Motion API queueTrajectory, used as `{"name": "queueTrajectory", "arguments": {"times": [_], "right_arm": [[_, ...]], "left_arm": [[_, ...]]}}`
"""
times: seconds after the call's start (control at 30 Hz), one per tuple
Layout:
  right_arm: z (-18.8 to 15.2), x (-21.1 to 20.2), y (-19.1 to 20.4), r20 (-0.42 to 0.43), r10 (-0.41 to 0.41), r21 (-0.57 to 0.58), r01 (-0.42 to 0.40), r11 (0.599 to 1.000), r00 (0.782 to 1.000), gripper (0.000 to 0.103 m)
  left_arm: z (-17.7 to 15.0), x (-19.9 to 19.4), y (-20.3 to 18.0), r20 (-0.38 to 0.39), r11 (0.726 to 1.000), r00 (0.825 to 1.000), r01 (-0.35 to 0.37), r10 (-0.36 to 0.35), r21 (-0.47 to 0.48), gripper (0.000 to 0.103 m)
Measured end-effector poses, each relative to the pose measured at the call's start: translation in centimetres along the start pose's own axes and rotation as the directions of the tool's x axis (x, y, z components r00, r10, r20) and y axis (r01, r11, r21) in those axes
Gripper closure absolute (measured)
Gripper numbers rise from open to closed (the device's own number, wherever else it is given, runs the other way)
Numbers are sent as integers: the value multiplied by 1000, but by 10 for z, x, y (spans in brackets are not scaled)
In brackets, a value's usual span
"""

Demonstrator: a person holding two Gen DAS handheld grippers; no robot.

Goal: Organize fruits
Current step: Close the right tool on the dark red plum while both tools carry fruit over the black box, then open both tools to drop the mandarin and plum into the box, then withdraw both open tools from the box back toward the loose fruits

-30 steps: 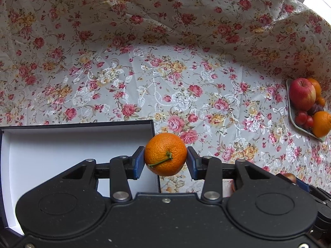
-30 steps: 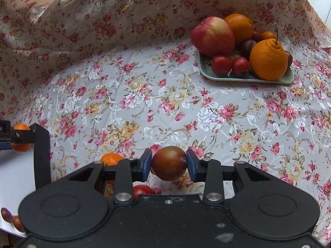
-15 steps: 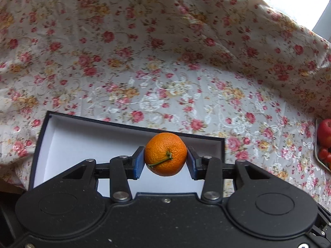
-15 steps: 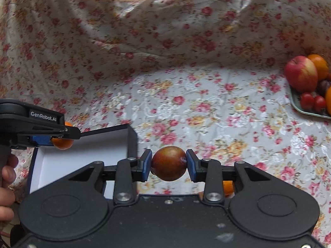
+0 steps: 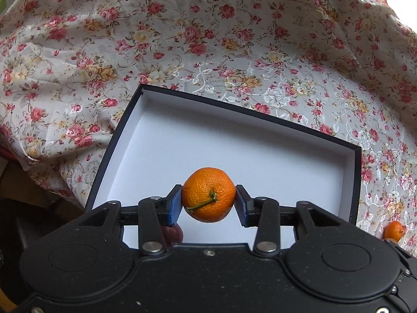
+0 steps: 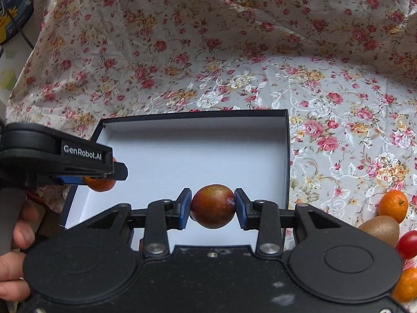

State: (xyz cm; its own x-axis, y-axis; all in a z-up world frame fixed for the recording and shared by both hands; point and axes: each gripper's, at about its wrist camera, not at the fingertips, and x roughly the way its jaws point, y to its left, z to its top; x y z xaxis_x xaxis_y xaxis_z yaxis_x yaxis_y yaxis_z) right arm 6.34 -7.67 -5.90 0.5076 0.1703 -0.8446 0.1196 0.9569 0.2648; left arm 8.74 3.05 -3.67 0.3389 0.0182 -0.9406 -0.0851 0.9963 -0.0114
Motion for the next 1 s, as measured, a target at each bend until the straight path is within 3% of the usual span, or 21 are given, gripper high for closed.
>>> {"name": "queueTrajectory", "arguments": {"times": [0.2, 1.0], "right_arm": [[0, 17, 1, -18, -30, -5, 30, 1000, 999, 65], [12, 27, 1, 34, -88, 25, 87, 996, 996, 63]], "left_arm": [[7, 7, 17, -12, 998, 999, 35, -35, -59, 53], [13, 8, 26, 7, 999, 1000, 24, -24, -38, 52]]}}
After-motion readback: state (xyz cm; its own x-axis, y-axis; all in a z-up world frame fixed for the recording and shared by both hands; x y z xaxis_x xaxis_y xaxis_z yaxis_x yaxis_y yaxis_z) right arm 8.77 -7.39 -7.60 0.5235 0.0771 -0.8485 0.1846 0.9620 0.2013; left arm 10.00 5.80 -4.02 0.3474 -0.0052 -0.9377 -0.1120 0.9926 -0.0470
